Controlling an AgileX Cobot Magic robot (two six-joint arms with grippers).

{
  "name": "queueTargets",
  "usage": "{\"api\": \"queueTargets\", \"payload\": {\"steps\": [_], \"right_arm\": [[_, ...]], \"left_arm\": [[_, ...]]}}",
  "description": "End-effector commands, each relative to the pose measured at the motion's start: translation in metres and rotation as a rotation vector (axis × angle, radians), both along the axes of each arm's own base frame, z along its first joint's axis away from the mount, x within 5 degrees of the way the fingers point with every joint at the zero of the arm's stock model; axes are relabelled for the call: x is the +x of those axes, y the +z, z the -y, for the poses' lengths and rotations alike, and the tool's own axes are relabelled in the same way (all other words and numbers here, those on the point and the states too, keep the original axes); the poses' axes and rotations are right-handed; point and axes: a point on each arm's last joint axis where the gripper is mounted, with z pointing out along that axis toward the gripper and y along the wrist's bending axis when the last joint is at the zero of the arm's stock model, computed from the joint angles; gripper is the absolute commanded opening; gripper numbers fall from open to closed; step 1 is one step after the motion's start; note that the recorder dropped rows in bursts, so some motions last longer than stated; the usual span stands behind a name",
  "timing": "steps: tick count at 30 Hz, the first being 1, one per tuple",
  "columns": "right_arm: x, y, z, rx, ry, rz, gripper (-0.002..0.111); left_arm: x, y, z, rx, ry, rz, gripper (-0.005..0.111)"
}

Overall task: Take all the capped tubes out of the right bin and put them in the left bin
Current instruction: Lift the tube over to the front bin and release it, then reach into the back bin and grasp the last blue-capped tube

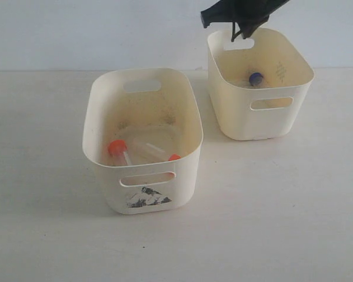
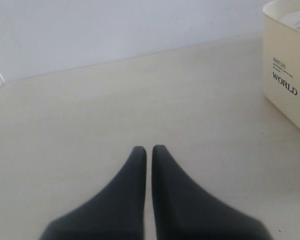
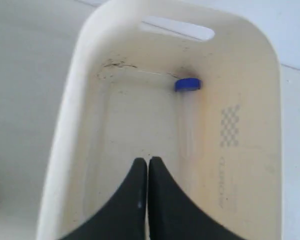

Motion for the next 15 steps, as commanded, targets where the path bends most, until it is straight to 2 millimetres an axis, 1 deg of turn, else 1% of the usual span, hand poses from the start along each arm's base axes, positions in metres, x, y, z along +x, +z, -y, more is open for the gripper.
{"api": "queueTargets", "payload": {"steps": [1, 4, 8, 13, 15], "right_arm": [[0.017, -0.025, 0.03, 0.058, -0.131, -0.052, -0.001], [0.024, -0.04, 0.035, 0.085, -0.148, -0.086, -0.001], [0.031, -0.052, 0.032, 0.089, -0.14, -0.098, -0.001], [0.038, -0.076, 0.031, 0.077, -0.144, -0.152, -0.001], [0.039, -0.08, 0.03, 0.074, -0.144, -0.157, -0.001]], "left_arm": [[0.0, 0.002, 0.0, -0.013, 0.0, 0.007, 0.004], [0.0, 0.002, 0.0, -0.013, 0.0, 0.007, 0.004], [0.0, 0.002, 0.0, -0.013, 0.0, 0.007, 0.004], [0.0, 0.002, 0.0, -0.013, 0.0, 0.007, 0.004], [0.0, 0.002, 0.0, -0.013, 0.0, 0.007, 0.004]]}}
